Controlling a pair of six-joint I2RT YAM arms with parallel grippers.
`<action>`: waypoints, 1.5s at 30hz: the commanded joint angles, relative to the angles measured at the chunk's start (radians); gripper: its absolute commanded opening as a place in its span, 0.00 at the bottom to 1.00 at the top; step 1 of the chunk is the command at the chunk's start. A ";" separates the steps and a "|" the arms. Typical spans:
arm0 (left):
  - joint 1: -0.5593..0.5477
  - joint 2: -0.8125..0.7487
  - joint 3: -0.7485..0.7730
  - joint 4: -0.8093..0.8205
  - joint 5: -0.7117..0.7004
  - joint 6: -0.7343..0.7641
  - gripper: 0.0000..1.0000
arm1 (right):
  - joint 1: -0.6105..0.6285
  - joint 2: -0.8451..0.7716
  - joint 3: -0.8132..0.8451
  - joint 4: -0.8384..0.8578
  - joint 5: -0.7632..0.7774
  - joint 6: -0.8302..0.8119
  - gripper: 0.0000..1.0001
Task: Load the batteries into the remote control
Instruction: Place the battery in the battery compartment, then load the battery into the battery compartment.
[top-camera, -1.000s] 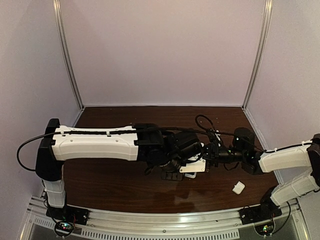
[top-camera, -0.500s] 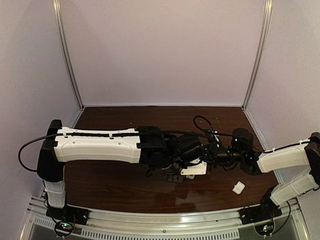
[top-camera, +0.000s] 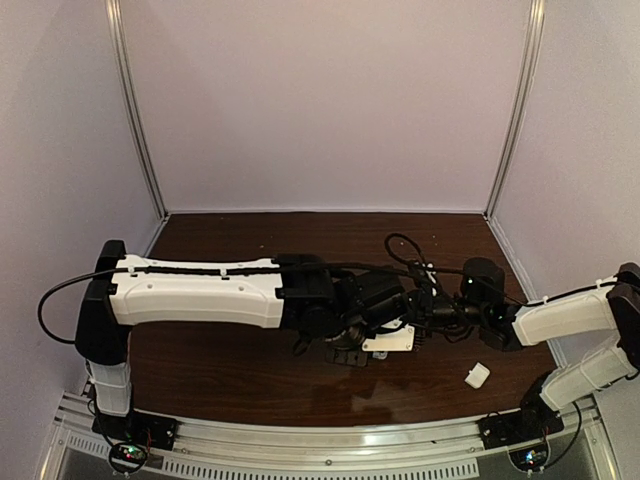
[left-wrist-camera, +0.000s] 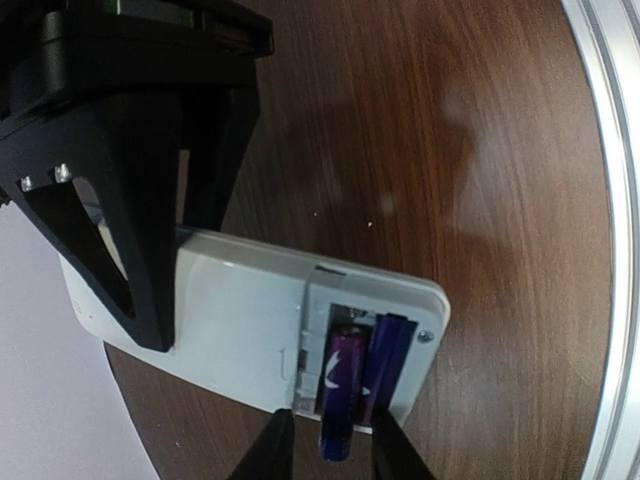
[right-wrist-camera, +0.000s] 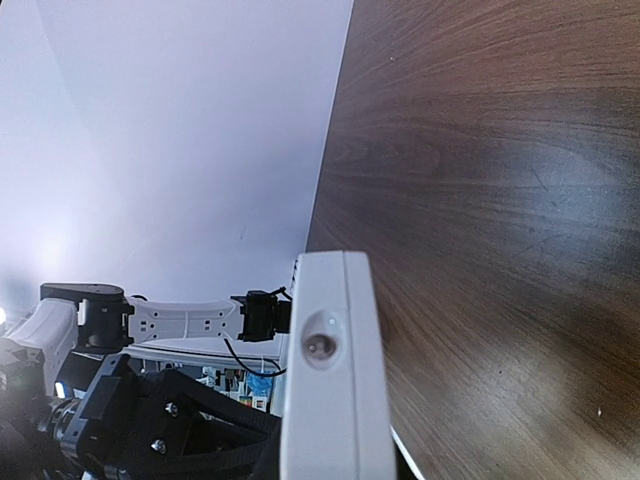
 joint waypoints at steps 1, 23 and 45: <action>-0.003 -0.011 0.017 -0.002 -0.014 -0.005 0.33 | 0.006 -0.004 0.004 0.069 0.003 0.004 0.00; 0.160 -0.518 -0.451 0.469 0.020 -0.546 0.97 | -0.050 -0.113 -0.025 0.155 0.052 0.059 0.00; 0.101 -0.230 -0.207 0.312 -0.122 -0.622 0.97 | -0.043 -0.130 -0.030 0.108 0.107 0.139 0.00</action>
